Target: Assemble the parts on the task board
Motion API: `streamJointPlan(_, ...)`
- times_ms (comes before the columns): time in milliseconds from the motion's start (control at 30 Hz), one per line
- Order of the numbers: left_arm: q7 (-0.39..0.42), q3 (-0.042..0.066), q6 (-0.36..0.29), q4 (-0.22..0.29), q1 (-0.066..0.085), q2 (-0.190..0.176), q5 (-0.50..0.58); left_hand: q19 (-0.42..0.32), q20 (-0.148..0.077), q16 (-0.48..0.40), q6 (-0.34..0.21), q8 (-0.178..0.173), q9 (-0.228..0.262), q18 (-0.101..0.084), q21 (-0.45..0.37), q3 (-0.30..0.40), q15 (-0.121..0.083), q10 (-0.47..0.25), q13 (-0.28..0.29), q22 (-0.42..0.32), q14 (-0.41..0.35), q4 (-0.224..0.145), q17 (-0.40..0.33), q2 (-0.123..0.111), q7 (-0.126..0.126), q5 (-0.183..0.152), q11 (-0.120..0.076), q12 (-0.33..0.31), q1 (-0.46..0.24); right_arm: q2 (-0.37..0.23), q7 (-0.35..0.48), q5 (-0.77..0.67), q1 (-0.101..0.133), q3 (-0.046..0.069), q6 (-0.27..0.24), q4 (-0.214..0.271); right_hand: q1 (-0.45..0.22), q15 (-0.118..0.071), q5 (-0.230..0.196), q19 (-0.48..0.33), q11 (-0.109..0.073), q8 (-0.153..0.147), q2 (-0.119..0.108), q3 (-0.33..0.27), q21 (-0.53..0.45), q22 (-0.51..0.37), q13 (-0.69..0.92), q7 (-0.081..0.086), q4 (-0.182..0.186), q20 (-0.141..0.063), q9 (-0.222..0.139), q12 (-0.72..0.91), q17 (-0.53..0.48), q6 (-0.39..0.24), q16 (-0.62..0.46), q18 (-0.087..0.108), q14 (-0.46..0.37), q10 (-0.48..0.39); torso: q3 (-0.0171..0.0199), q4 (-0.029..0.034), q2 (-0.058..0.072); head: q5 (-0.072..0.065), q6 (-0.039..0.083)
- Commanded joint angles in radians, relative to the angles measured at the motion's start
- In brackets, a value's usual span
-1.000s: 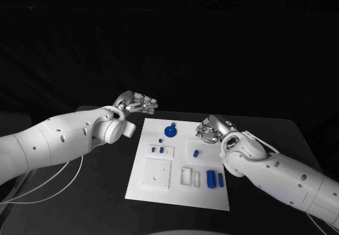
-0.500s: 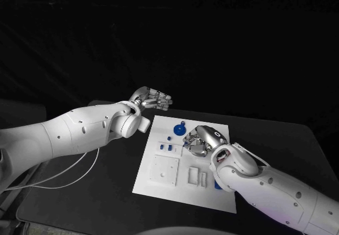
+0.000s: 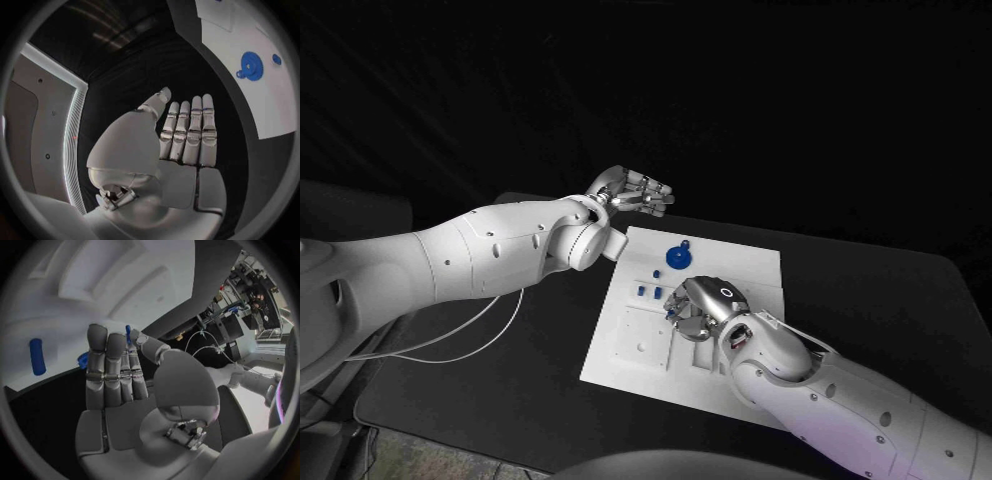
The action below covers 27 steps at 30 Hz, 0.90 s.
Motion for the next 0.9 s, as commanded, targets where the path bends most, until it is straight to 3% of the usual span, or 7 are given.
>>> streamJointPlan(33, 0.018, 0.001, -0.006, 0.003, 0.001, 0.004, 0.007, 0.007, -0.001, -0.001, -0.002, -0.003, 0.0, 0.018, 0.004, 0.004, -0.003, 0.007, -0.001, -0.001, -0.001, 0.0, -0.001, 0.005, -0.003, 0.001, 0.001, -0.003, 0.008, 0.007, 0.01, -0.054, -0.002, -0.005, 0.017, -0.006, -0.001, -0.007, 0.001, 0.034, 0.001, 0.004, 0.011, -0.002, 0.001, 0.001, 0.001, 0.001, -0.006, -0.006, -0.001, -0.001, 0.0, 0.007, -0.005, 0.014, 0.002, 0.001, 0.0005, -0.0008, 0.0, 0.007, -0.005)
streamJointPlan(267, 0.016, 0.001, -0.001, 0.004, 0.001, 0.009, 0.007, 0.008, -0.002, -0.001, -0.003, -0.003, -0.001, 0.017, 0.007, 0.005, -0.003, 0.006, -0.001, -0.001, -0.001, 0.001, -0.001, 0.006, -0.003, 0.0, 0.002, -0.003, 0.006, 0.016, -0.002, -0.08, -0.005, -0.021, 0.019, -0.019, -0.002, -0.007, 0.001, 0.036, 0.001, 0.003, 0.011, -0.001, 0.015, 0.011, 0.001, 0.0, -0.009, -0.007, -0.002, -0.001, 0.0, 0.009, -0.005, 0.014, 0.003, 0.002, -0.0003, -0.0015, 0.0, 0.015, -0.015)
streamJointPlan(433, 0.014, 0.001, 0.002, 0.004, 0.001, 0.009, 0.007, 0.008, -0.002, -0.001, -0.003, -0.003, -0.001, 0.017, 0.007, 0.005, -0.003, 0.005, -0.001, -0.001, -0.001, 0.002, -0.001, 0.005, -0.003, -0.001, 0.002, -0.003, 0.005, 0.019, 0.0, -0.082, -0.008, -0.032, 0.025, -0.017, -0.003, -0.007, 0.001, 0.035, 0.001, 0.004, 0.011, -0.001, 0.019, 0.014, 0.001, 0.0, -0.01, -0.007, -0.002, -0.001, 0.0, 0.009, -0.005, 0.014, 0.003, 0.002, 0.0012, -0.0017, 0.0, 0.025, -0.025)
streamJointPlan(900, 0.007, 0.001, 0.005, 0.003, 0.001, 0.005, 0.007, 0.008, -0.001, -0.001, -0.009, -0.004, -0.001, 0.018, 0.007, 0.003, -0.002, 0.002, -0.001, -0.002, -0.002, 0.003, -0.001, 0.004, -0.001, -0.001, 0.003, -0.003, 0.004, 0.025, 0.001, -0.082, -0.013, -0.039, 0.029, -0.019, -0.003, -0.008, 0.001, 0.034, 0.001, 0.003, 0.012, -0.002, 0.021, 0.017, 0.001, 0.0, -0.011, -0.006, -0.003, -0.001, 0.0, 0.009, -0.005, 0.014, 0.003, 0.002, 0.0001, -0.002, 0.0, 0.033, -0.04)
